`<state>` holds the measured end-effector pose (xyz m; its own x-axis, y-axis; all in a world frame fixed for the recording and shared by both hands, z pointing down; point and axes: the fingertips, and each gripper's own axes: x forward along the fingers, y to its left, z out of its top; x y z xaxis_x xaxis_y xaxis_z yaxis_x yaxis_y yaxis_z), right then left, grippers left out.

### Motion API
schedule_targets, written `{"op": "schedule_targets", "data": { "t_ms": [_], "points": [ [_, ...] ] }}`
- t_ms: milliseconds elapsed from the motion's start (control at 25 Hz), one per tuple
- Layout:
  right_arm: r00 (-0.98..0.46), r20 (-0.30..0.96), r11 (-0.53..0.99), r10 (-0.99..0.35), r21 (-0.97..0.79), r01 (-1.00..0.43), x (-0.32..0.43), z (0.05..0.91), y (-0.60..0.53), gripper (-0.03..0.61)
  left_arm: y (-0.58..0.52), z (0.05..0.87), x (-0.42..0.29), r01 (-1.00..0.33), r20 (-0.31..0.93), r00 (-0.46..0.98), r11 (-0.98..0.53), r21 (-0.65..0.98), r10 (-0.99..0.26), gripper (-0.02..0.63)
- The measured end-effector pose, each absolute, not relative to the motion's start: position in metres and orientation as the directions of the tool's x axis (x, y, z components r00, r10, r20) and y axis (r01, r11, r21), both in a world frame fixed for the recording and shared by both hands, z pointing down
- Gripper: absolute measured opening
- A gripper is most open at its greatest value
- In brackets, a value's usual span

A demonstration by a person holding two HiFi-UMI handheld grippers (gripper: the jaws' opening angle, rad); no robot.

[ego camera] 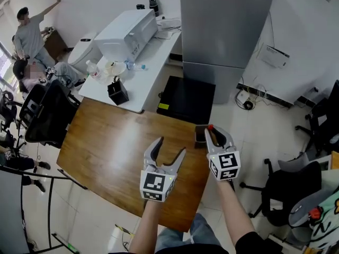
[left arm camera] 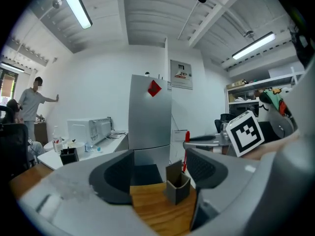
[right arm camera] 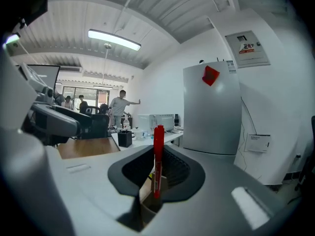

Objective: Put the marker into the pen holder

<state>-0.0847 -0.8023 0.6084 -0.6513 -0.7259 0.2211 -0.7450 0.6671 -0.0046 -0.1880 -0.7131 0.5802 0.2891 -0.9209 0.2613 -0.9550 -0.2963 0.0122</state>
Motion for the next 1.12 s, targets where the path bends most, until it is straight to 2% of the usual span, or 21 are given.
{"op": "schedule_targets", "data": {
  "t_ms": [440,720,960,1120],
  "points": [
    [-0.599,0.331,0.635,-0.729,0.0,-0.772,-0.086,0.707,-0.819,0.052,-0.729,0.638,-0.176,-0.942,0.293,0.333,-0.327,0.07,-0.896,0.318],
    [-0.561,0.471,0.628,-0.681,-0.019,-0.778,-0.081,0.759,-0.813,0.052,-0.725,0.656,-0.177,-0.949,0.319,0.315,-0.3,0.094,-0.894,0.318],
    [-0.574,0.527,0.63,-0.627,-0.089,-0.771,-0.082,0.765,-0.808,0.054,-0.717,0.657,-0.173,-0.952,0.324,0.308,-0.289,0.105,-0.895,0.313],
    [-0.576,0.524,0.618,-0.628,-0.115,-0.778,-0.073,0.756,-0.799,0.1,-0.708,0.649,-0.165,-0.953,0.317,0.304,-0.279,0.121,-0.898,0.313]
  ]
}}
